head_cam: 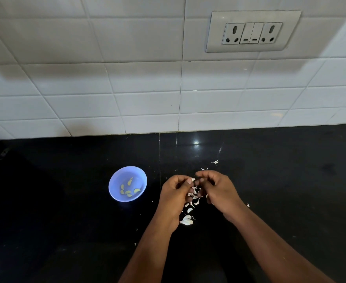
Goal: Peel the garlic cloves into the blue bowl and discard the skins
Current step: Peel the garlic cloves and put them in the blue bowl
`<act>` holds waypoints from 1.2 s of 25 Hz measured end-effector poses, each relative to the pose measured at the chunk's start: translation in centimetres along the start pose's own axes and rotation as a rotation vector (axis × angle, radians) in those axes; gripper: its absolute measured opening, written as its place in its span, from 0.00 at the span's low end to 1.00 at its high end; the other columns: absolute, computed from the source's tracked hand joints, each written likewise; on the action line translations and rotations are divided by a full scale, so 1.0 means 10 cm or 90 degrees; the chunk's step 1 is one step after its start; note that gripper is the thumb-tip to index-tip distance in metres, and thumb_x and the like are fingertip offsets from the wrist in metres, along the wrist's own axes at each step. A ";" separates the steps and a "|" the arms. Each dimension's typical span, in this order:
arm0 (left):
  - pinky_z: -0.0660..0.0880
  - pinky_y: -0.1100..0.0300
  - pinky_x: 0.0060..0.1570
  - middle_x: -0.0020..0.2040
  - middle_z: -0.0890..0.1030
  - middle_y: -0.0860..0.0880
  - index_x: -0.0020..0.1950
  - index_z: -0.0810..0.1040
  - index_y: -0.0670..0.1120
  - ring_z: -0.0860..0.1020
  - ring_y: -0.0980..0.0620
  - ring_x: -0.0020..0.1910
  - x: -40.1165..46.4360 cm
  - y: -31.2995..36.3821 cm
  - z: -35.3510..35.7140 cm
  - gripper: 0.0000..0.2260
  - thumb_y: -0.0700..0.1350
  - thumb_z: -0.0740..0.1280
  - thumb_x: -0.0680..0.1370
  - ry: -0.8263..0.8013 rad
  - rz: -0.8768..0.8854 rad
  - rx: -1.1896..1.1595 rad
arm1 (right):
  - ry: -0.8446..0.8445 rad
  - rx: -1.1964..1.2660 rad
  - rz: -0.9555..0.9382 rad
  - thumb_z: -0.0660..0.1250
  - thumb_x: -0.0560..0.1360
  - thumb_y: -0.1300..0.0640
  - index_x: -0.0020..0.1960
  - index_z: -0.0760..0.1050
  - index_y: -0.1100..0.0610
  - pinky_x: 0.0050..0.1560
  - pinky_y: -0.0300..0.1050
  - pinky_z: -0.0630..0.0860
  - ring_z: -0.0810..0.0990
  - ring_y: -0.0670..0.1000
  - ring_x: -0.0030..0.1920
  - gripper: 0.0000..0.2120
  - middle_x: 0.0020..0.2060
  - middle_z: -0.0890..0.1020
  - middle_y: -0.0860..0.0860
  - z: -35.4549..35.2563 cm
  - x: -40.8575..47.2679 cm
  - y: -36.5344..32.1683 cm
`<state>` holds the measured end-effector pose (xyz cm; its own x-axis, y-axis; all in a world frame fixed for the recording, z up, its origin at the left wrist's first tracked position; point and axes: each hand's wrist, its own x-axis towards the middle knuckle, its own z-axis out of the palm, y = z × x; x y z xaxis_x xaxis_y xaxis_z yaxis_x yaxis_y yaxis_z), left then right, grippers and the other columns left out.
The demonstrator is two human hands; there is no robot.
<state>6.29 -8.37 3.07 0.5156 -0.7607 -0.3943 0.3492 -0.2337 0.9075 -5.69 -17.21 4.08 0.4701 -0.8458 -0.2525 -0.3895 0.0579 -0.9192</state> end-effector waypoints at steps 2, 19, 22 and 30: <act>0.80 0.62 0.43 0.48 0.88 0.48 0.55 0.85 0.46 0.85 0.55 0.43 -0.02 0.00 -0.01 0.06 0.39 0.69 0.83 -0.001 0.028 -0.005 | -0.055 0.150 0.044 0.66 0.83 0.63 0.57 0.85 0.56 0.34 0.43 0.78 0.85 0.50 0.39 0.09 0.45 0.88 0.54 0.04 -0.04 -0.04; 0.83 0.56 0.50 0.46 0.87 0.55 0.48 0.86 0.57 0.85 0.59 0.46 -0.05 0.05 0.00 0.09 0.42 0.76 0.78 0.160 0.205 0.169 | 0.016 0.386 0.035 0.72 0.78 0.68 0.54 0.85 0.63 0.58 0.50 0.84 0.86 0.61 0.49 0.07 0.48 0.86 0.66 0.17 -0.07 -0.06; 0.78 0.67 0.47 0.44 0.85 0.56 0.45 0.87 0.53 0.83 0.61 0.46 -0.08 0.06 0.02 0.06 0.41 0.76 0.77 0.194 0.256 0.224 | 0.016 0.401 0.031 0.72 0.77 0.68 0.55 0.85 0.63 0.58 0.50 0.84 0.87 0.61 0.50 0.07 0.48 0.87 0.65 0.18 -0.09 -0.07; 0.82 0.61 0.46 0.44 0.85 0.56 0.46 0.87 0.51 0.85 0.59 0.44 -0.11 0.10 0.01 0.05 0.41 0.75 0.79 0.163 0.246 0.189 | 0.014 0.379 -0.010 0.72 0.78 0.67 0.55 0.85 0.64 0.56 0.46 0.84 0.88 0.58 0.50 0.07 0.47 0.88 0.62 0.13 -0.12 -0.13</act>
<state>5.97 -7.84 4.44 0.7492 -0.6622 -0.0131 -0.1198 -0.1550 0.9806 -4.74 -15.56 5.15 0.4529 -0.8593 -0.2377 0.1311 0.3279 -0.9356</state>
